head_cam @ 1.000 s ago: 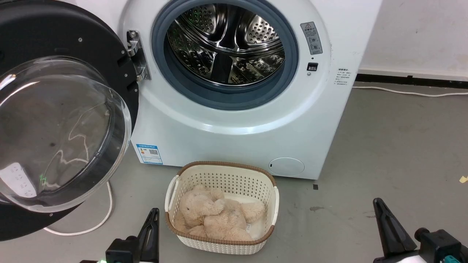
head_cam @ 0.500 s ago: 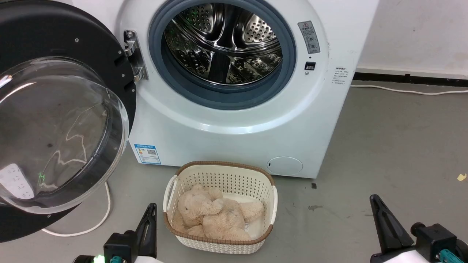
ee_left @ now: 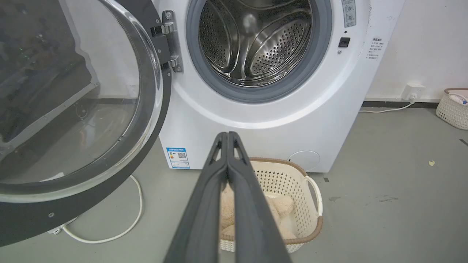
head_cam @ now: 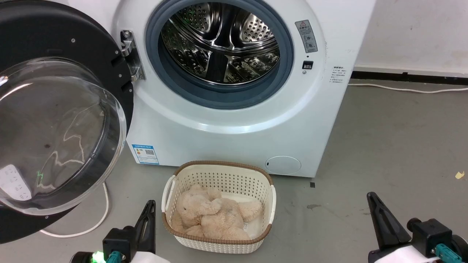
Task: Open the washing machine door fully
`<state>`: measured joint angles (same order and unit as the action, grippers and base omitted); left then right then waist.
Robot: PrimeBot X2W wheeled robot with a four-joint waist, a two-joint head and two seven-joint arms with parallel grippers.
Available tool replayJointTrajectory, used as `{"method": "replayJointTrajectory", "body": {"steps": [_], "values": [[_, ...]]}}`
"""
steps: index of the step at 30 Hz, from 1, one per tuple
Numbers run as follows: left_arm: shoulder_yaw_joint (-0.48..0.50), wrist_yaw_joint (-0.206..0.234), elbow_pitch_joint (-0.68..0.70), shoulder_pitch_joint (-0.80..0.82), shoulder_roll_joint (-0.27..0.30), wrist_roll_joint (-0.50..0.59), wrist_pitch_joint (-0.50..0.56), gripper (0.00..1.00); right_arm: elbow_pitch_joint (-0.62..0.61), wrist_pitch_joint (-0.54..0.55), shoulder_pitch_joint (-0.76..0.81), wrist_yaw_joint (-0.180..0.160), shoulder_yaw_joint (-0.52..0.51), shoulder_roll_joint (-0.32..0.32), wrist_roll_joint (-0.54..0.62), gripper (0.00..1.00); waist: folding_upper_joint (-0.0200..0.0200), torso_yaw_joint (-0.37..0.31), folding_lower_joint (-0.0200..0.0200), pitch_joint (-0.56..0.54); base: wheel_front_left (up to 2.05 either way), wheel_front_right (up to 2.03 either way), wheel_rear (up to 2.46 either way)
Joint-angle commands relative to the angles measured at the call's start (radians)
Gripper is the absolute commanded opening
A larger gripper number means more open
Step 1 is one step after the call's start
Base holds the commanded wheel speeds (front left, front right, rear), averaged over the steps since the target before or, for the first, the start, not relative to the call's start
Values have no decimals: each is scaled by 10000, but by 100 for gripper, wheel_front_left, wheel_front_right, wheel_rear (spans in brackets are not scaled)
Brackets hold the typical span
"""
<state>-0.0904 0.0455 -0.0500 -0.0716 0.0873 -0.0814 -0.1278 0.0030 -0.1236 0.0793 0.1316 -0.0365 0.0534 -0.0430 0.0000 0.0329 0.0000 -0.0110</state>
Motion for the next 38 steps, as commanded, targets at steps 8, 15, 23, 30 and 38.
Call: {"method": "replayJointTrajectory", "body": {"steps": [8, 15, 23, 30, 38], "values": [[150, -94, 120, 250, -62, 167, 196, 0, -16, 185, -224, -5, 67, -18, 121, 0, 0, -44, 0, 15, 0, 0, 0], [250, -142, 170, 312, -103, 253, 339, 0, -17, 324, -299, -6, 106, -20, 162, 0, 0, -82, 0, 27, 0, 0, 0], [363, -197, 227, 382, -149, 350, 502, 0, -20, 482, -385, -7, 151, -22, 209, 0, 0, -124, 0, 42, 0, 0, 0], [463, -244, 277, 443, -190, 436, 645, 0, -21, 621, -460, -7, 191, -24, 250, 0, 0, -162, 0, 54, 0, 0, 0], [577, -299, 335, 514, -237, 534, 809, 0, -24, 781, -547, -8, 236, -26, 297, 0, 0, -205, 0, 69, 0, 0, 0]]}}
